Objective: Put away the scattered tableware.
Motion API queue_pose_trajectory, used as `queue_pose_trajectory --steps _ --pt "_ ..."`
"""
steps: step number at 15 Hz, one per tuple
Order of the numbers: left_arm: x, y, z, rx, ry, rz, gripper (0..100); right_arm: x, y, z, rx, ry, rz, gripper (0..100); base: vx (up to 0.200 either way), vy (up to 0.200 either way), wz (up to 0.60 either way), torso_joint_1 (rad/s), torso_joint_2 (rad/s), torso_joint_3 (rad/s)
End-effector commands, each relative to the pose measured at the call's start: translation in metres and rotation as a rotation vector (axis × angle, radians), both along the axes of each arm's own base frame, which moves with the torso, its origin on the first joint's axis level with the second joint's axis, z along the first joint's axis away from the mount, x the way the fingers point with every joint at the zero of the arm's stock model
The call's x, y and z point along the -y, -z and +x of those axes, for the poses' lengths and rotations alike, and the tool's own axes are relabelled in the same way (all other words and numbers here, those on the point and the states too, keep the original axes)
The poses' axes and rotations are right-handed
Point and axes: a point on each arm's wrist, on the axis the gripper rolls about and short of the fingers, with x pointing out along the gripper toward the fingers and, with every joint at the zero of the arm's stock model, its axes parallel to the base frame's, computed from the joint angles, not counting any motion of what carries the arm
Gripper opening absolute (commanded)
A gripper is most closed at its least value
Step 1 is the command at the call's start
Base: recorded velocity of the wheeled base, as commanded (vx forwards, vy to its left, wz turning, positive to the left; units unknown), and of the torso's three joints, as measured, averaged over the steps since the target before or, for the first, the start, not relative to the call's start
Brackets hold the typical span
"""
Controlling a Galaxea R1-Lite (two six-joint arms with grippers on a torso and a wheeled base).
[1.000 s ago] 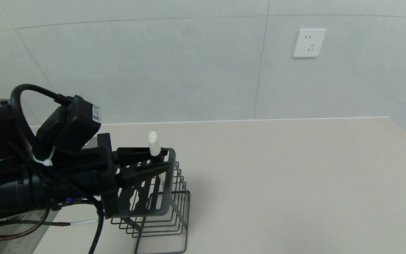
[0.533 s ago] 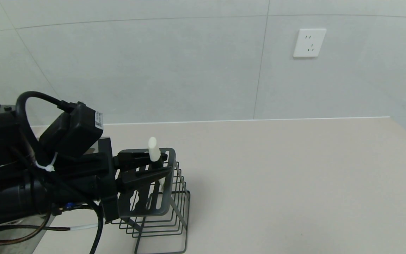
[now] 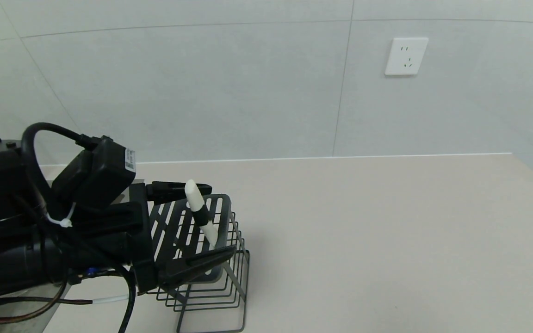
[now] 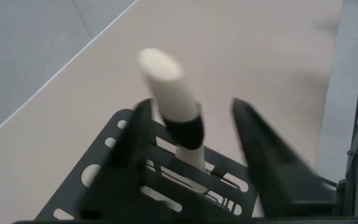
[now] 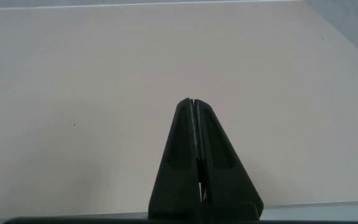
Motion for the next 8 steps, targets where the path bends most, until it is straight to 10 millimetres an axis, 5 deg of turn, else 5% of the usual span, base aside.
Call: queue_pose_trajectory --steps 1,6,8 --pt "0.000 0.000 0.000 0.000 0.000 0.000 100 0.000 0.000 0.000 -0.001 0.000 0.000 0 0.000 0.000 0.00 0.000 0.00 0.000" --pt "-0.009 -0.017 -0.004 0.124 -0.074 -0.041 100 0.000 0.000 0.000 -0.001 0.000 0.001 0 0.000 0.000 0.00 0.000 0.00 0.000" --pt "-0.021 -0.035 -0.028 0.223 -0.101 -0.081 100 0.000 0.000 0.000 -0.001 0.000 0.001 0 0.000 0.000 0.00 0.000 0.00 0.000"
